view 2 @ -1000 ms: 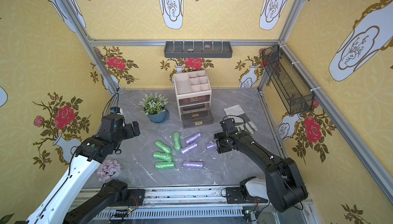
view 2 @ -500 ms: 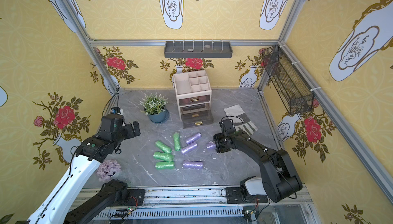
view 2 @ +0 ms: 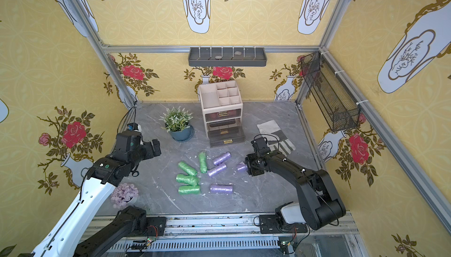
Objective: Sort the rolls of trash bags by color and place them into the drawer
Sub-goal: Pick up the roll of trash bags from the center of the board.
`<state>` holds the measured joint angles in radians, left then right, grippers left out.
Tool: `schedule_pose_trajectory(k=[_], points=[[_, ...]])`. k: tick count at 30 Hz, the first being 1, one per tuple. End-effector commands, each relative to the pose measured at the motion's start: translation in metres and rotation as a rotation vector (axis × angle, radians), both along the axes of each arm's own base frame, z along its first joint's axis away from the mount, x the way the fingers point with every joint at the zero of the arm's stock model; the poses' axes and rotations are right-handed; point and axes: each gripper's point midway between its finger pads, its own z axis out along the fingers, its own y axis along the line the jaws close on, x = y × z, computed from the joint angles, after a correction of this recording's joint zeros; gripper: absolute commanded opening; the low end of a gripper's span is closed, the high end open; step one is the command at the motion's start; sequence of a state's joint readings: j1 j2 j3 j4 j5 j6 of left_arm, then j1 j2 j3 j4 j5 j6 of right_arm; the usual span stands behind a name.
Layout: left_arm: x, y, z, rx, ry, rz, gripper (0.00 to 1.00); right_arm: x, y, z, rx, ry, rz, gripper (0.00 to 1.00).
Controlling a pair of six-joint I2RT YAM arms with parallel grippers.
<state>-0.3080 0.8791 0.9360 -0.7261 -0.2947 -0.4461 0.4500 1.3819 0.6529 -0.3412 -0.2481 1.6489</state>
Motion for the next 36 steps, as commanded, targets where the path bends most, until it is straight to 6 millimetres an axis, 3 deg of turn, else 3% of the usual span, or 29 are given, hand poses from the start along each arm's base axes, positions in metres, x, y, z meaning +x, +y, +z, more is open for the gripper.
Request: schedule_pose_trajectory(k=[1, 12, 17, 23, 27, 32, 36], points=[[0.001, -0.001, -0.001, -0.003, -0.004, -0.004, 0.99, 0.001, -0.004, -0.002, -0.020, -0.009, -0.006, 0.39], [0.002, -0.002, -0.002, -0.005, -0.001, -0.008, 0.99, 0.001, -0.006, 0.001, -0.021, -0.017, -0.012, 0.27], [0.003, -0.002, -0.004, -0.002, 0.005, -0.009, 0.99, 0.000, -0.006, 0.018, -0.022, -0.041, 0.004, 0.23], [0.007, -0.004, -0.007, 0.002, 0.020, -0.010, 0.99, -0.008, -0.002, 0.071, -0.041, -0.099, 0.054, 0.23], [0.010, -0.004, -0.007, 0.002, 0.027, -0.005, 0.99, -0.007, 0.000, 0.120, -0.027, -0.189, 0.058, 0.21], [0.013, -0.007, -0.006, -0.008, 0.028, -0.012, 0.99, 0.022, 0.017, 0.189, -0.020, -0.358, 0.093, 0.19], [0.014, -0.005, -0.004, -0.005, 0.022, -0.007, 0.99, 0.059, 0.051, 0.214, 0.038, -0.452, 0.161, 0.19]])
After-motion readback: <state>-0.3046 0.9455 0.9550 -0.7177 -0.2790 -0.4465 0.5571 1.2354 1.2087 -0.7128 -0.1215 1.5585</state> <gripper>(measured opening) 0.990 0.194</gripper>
